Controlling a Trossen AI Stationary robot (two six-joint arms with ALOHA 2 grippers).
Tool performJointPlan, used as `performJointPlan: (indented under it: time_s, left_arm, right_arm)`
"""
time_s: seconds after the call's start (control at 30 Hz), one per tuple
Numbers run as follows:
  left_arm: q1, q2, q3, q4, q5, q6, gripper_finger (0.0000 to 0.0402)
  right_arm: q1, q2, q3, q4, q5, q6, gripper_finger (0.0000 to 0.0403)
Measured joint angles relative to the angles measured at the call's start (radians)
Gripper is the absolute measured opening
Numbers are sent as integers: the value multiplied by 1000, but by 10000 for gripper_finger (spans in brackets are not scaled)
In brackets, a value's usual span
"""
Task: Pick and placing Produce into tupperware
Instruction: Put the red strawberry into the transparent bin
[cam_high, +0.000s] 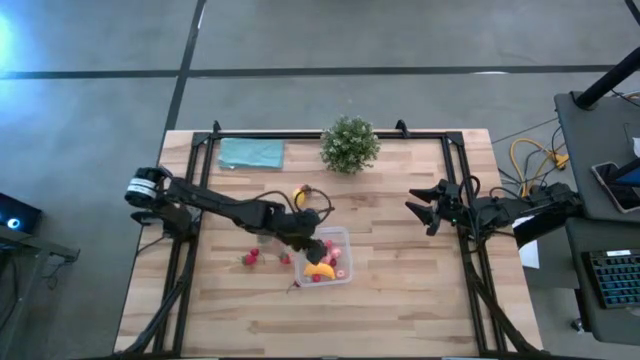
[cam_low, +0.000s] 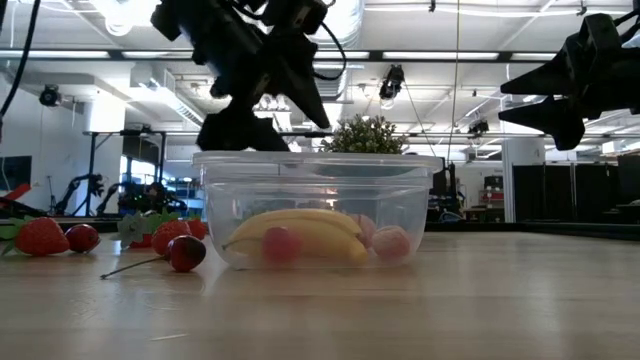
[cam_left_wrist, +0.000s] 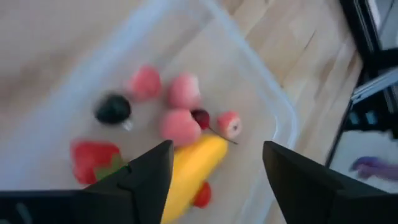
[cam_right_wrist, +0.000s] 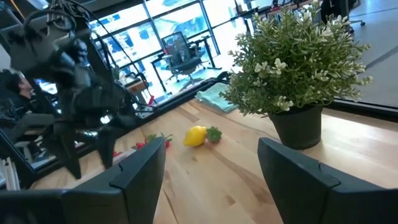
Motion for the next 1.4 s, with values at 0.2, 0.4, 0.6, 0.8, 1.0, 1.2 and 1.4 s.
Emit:
performJointPlan:
  time_s: [0.2,0.4,0.6,0.8,1.0,1.2,1.4]
  left_arm:
    - [40,-78,77,-199,-132,447,239]
    - [191,-118,85,-344,-207,629,239]
    - [371,-87,79,-333,-128,892,240]
    - [471,-11,78,-302,-64,1005,240]
    - [476,55,78,-231,-58,1100,240]
    - [476,118,78,-230,-58,1103,240]
    - [476,149,79,-227,-69,1103,240]
  right_arm:
    - [0,0,0,0,0,0,254]
    - [0,1,0,0,0,0,249]
    - [0,8,0,-1,0,0,249]
    - [0,7,0,0,0,0,255]
    - [0,8,0,0,0,0,255]
    - [0,8,0,0,0,0,251]
    - [0,8,0,0,0,0,255]
